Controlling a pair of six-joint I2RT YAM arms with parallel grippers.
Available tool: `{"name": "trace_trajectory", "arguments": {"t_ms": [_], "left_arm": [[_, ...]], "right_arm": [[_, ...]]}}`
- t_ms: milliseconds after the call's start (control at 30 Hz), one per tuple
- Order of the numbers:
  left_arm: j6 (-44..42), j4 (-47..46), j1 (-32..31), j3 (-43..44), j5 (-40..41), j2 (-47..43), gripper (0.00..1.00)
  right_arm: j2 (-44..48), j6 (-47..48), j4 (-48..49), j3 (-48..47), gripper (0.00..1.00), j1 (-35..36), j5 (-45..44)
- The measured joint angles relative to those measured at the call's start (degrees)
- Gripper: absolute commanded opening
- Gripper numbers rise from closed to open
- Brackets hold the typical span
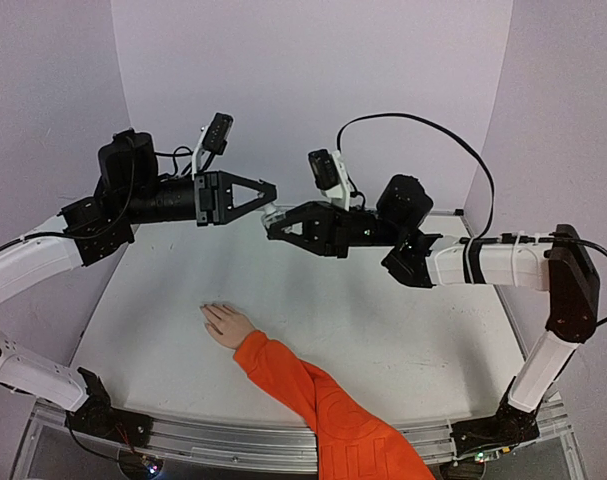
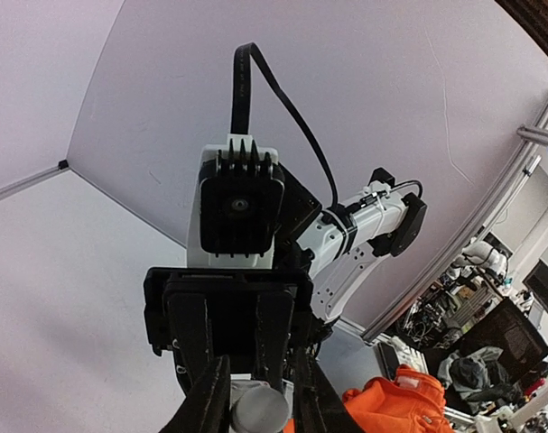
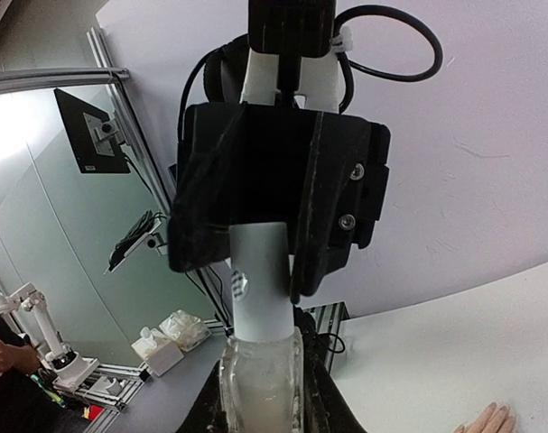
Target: Paint the nails
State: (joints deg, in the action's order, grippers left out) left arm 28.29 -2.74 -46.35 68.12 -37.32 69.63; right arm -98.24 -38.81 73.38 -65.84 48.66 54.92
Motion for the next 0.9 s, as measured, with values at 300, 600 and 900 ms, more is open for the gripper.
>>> {"name": "trace_trajectory", "arguments": {"t_ms": [300, 600, 900], "left_arm": [[-2.95, 5.33, -0.48, 2.47, 13.20, 2.91, 0.00], [6.43, 26.21, -3.69, 23.56, 52.63, 20.65, 0.00], [7.96, 24.94, 0.59, 24.79, 46.23, 24.98, 0.71]], "right_arm": [[1.99, 9.33, -10.84, 0.50, 0.00, -0.39, -12.90], [-7.87, 38.82, -17.09, -7.58, 0.00, 8.74, -72.76], [-11.69, 42.27, -18.73, -9.64, 0.00, 4.66, -70.40]]}}
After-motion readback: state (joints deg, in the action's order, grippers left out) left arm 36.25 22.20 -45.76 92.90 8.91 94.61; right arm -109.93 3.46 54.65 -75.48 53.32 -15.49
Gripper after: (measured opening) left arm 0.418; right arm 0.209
